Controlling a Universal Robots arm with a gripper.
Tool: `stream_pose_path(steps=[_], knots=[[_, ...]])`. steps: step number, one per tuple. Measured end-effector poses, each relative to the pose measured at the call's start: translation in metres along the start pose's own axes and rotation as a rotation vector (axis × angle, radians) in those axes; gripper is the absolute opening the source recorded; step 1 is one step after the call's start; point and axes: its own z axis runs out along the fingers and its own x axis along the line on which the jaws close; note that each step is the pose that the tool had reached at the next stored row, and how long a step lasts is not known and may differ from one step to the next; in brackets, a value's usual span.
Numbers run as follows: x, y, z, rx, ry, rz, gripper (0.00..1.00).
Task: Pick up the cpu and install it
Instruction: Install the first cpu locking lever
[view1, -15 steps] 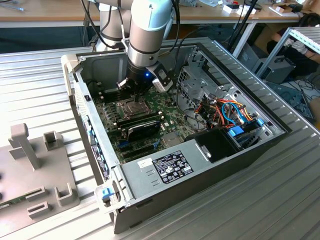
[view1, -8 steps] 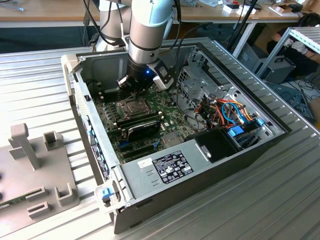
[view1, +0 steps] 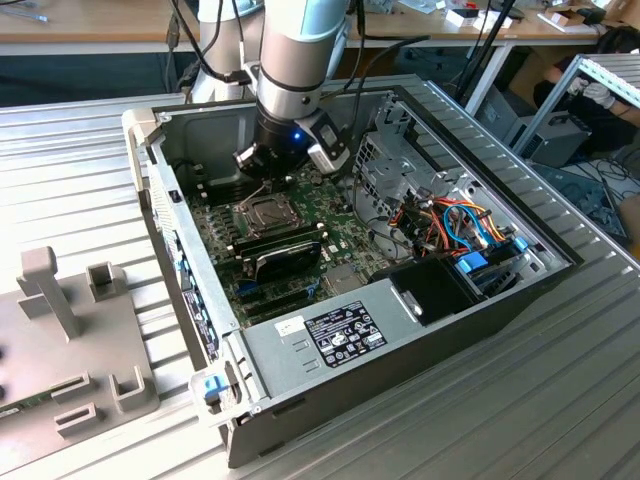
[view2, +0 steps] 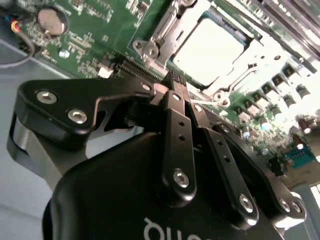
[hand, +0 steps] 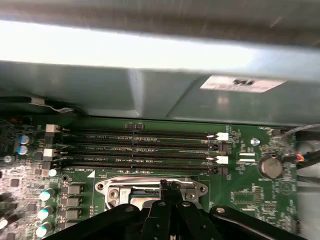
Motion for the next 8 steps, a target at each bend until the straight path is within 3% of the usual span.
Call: stream_pose_path(steps=[5,8], knots=[[0.0002,0.0003,-0.0021,-0.0002,-0.0002,0.0,0.11],[0.005,0.0006,-0.0029,0.0002,-0.0094,-0.001,0.11]])
